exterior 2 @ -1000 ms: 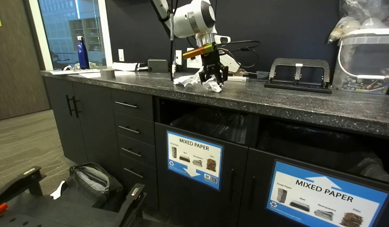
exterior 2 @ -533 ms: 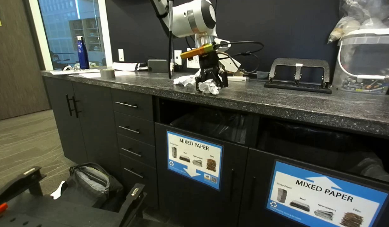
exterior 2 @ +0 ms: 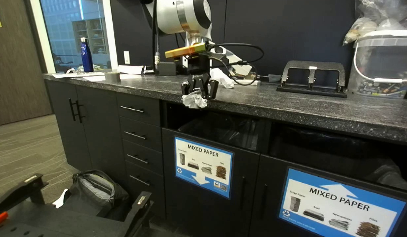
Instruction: The papers on the counter and put them in the recycle bin
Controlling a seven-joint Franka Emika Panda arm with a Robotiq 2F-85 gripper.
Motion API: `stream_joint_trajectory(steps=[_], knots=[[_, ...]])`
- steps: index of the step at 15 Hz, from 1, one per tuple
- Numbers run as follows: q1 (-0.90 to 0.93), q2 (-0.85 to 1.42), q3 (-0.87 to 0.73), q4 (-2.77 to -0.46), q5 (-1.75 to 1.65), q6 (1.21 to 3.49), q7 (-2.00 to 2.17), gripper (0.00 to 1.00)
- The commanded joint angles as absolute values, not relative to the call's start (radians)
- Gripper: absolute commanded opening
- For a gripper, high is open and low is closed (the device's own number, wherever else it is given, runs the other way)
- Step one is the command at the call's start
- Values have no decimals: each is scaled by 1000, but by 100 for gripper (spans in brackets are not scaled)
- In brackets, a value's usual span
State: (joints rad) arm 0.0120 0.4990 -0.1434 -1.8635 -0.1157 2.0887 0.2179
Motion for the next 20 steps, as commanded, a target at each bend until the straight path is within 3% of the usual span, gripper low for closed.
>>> stream_joint_trajectory(steps=[1,10,16,20], knots=[[13,352,-109,-2114,-129,2210,193,20],[85,354,-142,-2494,-120,2920,427,17],[373,668,-393,-2425,41,3394,476,17],[357,893,-295,-2341,348,3692,414,17]])
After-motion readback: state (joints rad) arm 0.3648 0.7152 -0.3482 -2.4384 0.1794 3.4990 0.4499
